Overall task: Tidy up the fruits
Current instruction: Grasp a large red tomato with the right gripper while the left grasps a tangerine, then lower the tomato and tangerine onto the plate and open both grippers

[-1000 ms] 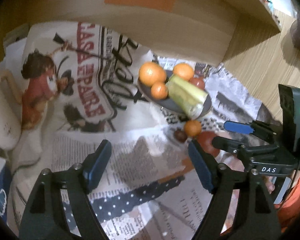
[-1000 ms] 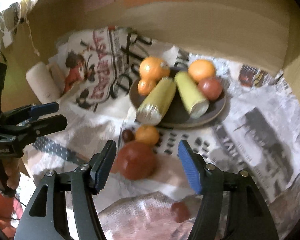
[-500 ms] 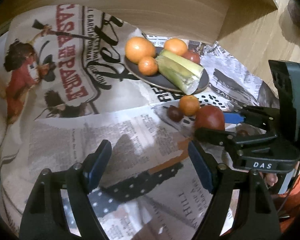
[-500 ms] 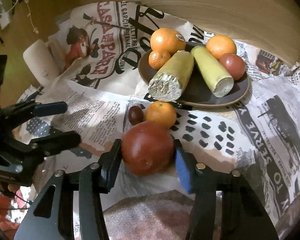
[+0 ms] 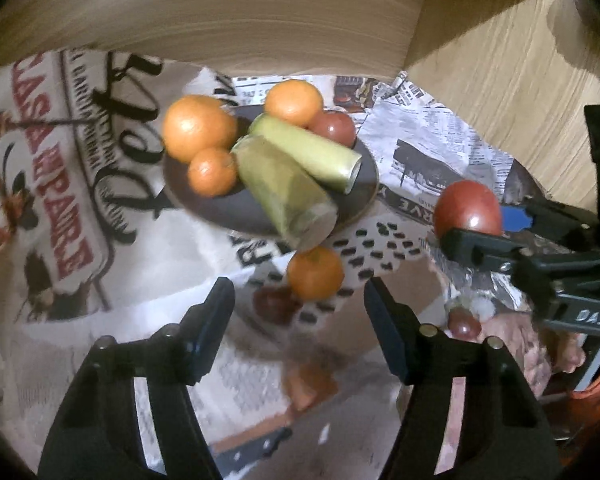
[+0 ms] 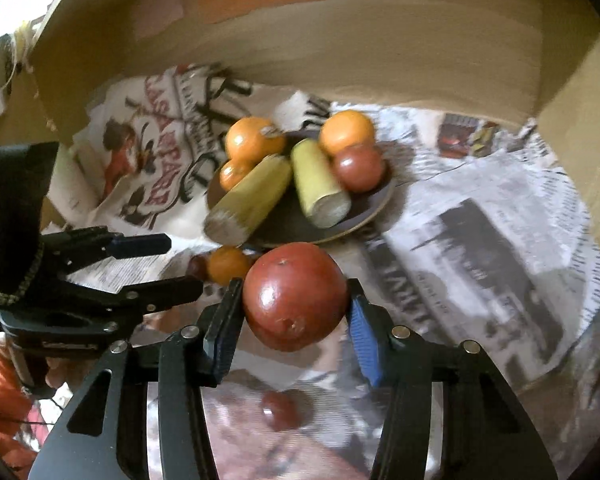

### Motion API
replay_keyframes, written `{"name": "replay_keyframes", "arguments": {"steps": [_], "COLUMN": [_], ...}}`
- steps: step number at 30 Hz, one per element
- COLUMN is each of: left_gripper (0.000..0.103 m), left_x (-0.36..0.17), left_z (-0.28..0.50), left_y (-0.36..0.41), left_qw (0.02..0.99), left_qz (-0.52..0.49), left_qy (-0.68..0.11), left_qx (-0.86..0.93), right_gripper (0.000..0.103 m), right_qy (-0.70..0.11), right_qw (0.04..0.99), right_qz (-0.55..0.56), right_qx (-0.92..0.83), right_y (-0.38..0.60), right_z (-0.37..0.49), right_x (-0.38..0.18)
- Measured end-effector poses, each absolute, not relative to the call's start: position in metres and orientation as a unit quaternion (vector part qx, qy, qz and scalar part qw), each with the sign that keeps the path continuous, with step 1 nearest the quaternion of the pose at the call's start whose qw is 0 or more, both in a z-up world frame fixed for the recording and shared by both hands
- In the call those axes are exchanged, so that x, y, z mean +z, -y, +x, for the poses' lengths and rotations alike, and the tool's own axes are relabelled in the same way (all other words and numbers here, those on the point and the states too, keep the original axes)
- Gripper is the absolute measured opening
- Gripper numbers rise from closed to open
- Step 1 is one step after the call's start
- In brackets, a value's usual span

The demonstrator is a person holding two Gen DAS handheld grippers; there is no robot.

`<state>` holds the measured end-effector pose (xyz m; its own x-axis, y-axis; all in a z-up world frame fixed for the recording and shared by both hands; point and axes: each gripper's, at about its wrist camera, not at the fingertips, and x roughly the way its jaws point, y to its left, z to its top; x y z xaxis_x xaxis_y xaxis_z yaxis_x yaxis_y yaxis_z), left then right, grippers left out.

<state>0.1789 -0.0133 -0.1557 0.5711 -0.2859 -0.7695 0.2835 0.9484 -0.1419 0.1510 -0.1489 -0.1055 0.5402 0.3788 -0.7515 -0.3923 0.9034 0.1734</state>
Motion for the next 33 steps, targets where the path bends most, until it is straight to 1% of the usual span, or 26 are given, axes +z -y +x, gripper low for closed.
{"name": "replay_keyframes", "arguments": {"steps": [3, 7, 13, 16, 24, 33], "left_gripper": [0.062, 0.05, 0.044, 0.035, 0.035, 0.035], "left_x": [-0.159, -0.167, -0.172, -0.174, -0.17, -0.138], "left_z": [0.186, 0.199, 0.205, 0.205, 0.194, 0.172], "left_y": [0.023, 0.028, 0.032, 0.036, 0.04, 0.015], "left_qw": [0.886, 0.877, 0.873, 0.872, 0.875, 0.894], "left_qz": [0.013, 0.013, 0.022, 0.03, 0.03, 0.005], "left_qy": [-0.436, -0.452, -0.461, -0.46, -0.454, -0.42], "left_qx": [-0.159, -0.162, -0.161, -0.161, -0.168, -0.158], "right_gripper": [0.046, 0.046, 0.046, 0.046, 0.046, 0.046], "right_qy": [-0.425, -0.426, -0.428, -0.428, -0.427, -0.417], "right_qw": [0.878, 0.877, 0.874, 0.874, 0.875, 0.879], "right_qz": [0.005, 0.011, 0.019, 0.02, 0.022, 0.013], "right_qx": [0.22, 0.221, 0.229, 0.231, 0.228, 0.23], "right_y": [0.158, 0.164, 0.165, 0.164, 0.167, 0.161], "right_z": [0.155, 0.158, 0.161, 0.161, 0.163, 0.167], "right_x": [-0.103, -0.104, -0.108, -0.109, -0.108, -0.101]}}
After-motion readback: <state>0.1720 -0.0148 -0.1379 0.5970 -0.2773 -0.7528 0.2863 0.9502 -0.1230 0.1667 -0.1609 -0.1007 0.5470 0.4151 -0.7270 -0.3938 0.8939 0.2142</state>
